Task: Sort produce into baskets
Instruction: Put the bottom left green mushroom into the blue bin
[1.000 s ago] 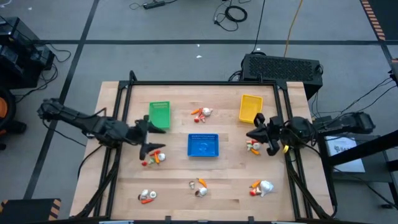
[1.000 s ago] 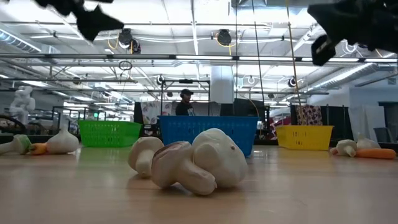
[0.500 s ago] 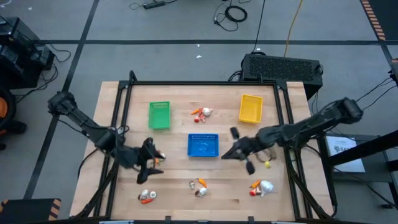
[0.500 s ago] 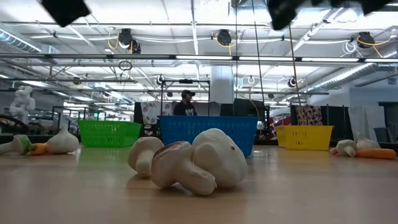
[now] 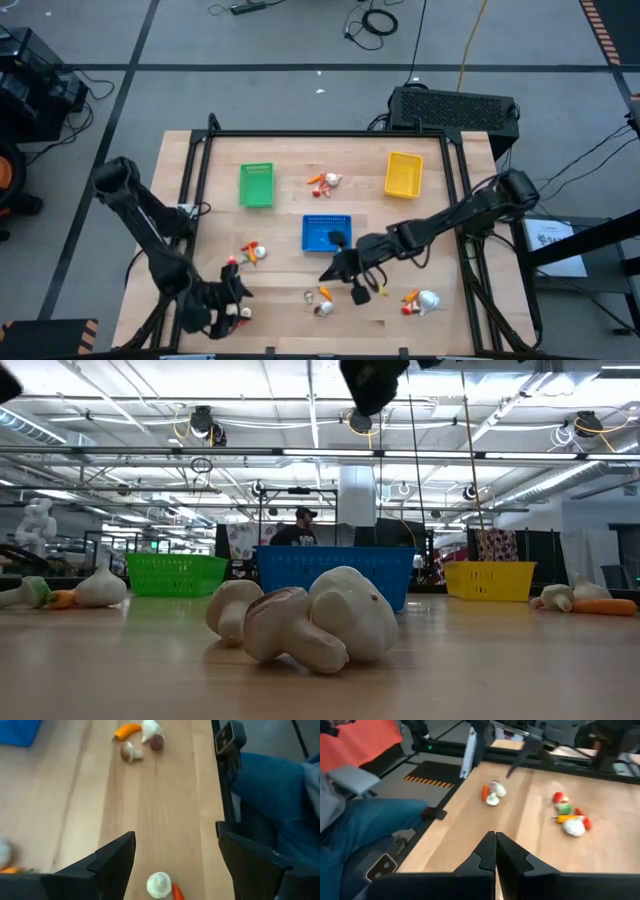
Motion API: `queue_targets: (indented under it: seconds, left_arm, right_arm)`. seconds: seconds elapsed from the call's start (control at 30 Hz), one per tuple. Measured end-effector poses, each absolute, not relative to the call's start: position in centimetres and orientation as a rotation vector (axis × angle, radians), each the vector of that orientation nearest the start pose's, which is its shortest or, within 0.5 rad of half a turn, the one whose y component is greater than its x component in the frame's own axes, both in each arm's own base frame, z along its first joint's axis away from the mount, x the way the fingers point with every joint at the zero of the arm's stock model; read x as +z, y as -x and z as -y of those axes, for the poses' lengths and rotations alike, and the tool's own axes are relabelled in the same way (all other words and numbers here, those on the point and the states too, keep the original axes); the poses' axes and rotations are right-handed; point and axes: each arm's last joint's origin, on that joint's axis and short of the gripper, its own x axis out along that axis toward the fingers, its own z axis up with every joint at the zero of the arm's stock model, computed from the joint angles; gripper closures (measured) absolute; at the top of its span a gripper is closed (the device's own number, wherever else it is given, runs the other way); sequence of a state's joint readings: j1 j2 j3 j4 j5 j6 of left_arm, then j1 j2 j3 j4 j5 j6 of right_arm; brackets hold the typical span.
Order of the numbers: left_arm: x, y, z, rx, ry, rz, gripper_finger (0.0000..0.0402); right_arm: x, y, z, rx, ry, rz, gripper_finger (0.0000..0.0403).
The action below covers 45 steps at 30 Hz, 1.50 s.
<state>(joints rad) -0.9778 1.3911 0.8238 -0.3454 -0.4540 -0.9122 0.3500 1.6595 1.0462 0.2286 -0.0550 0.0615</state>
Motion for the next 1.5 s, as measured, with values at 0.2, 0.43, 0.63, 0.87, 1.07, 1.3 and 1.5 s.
queue_targets:
  seconds: [0.2,0.43,0.63,0.87,1.07,1.3,1.5]
  left_arm:
    - [18.4,-15.7,23.2,-0.102,0.185,-0.848,0.0108]
    - [16.6,-15.7,23.8,-0.081,0.158,-0.897,0.0108]
    - [15.3,-15.7,24.1,-0.087,0.134,-0.957,0.0108]
    - [14.2,-15.6,24.0,-0.071,0.11,-0.994,0.0108]
    - [13.8,-15.4,23.7,-0.059,0.116,-1.004,0.0108]
    - [13.8,-15.4,23.7,-0.071,0.115,-1.017,0.0131]
    - [13.8,-15.4,23.7,-0.086,0.098,-1.023,0.0199]
  right_arm:
    - [23.6,-35.3,-14.1,0.414,0.039,-0.386,0.0403]
    - [23.5,-35.2,-14.3,0.413,0.024,-0.393,0.0403]
    - [23.5,-35.2,-14.3,0.414,0.026,-0.394,0.0403]
    - [23.5,-35.2,-14.3,0.415,0.031,-0.397,0.0403]
    - [23.5,-35.2,-14.3,0.415,0.032,-0.398,0.0403]
    - [23.5,-35.2,-14.3,0.415,0.031,-0.398,0.0403]
    - [23.5,-35.2,-14.3,0.416,0.032,-0.398,0.0403]
